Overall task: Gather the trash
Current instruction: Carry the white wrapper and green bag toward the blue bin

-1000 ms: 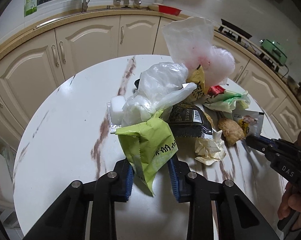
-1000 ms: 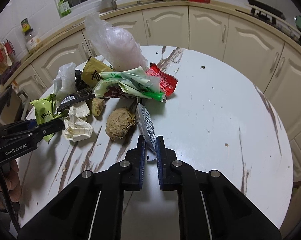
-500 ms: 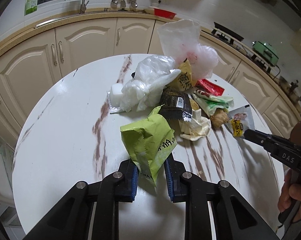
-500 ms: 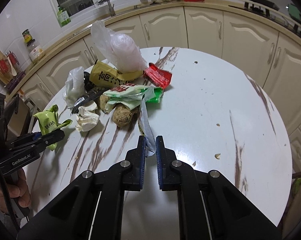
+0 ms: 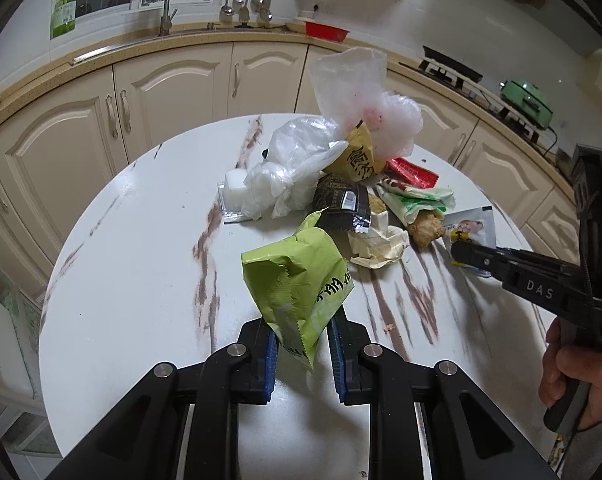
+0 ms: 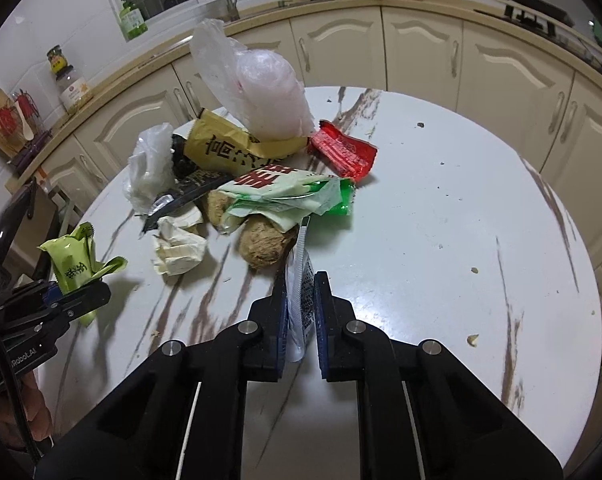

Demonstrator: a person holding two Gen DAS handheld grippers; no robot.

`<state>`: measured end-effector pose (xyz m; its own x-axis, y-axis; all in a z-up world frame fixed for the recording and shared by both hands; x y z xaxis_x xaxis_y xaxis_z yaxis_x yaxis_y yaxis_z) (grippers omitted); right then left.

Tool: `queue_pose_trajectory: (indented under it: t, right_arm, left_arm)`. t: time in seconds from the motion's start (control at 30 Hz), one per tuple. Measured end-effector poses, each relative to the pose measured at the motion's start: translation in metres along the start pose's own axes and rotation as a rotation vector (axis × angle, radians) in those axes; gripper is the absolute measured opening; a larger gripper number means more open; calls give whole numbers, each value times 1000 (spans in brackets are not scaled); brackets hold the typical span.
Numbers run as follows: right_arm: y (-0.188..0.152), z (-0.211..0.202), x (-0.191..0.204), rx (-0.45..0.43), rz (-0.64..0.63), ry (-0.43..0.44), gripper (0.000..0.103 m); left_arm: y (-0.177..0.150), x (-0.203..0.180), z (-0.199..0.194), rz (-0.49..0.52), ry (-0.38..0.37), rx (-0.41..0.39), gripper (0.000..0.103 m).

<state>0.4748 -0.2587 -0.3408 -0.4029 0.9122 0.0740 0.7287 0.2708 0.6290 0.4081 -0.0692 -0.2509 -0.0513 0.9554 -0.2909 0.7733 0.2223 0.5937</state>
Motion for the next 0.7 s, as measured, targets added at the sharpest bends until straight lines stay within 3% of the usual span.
queue_pose_trajectory:
  t: [0.3,0.7]
  right_arm:
    - [-10,-64,-2,-107,32,-9,12]
    - [-54,-180,-66,-244,143,-140,12]
  left_arm:
    - [-10,-44,-30,77,-50,-31,18]
    - [-40,-173,-68,266,-193,-65,18]
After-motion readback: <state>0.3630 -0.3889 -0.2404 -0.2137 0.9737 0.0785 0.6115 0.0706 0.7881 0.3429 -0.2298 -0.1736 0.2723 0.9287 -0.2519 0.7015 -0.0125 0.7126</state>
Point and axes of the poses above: each gripper's, at about its wrist camera, not at the fingertips, and z roughly the way its jaws point, x to its left, y to its top, the point moved 10 cm from there along z, roughly the way its jaws point, and after that the axes turned 11 degrees about -z, right-handed, at the moved point
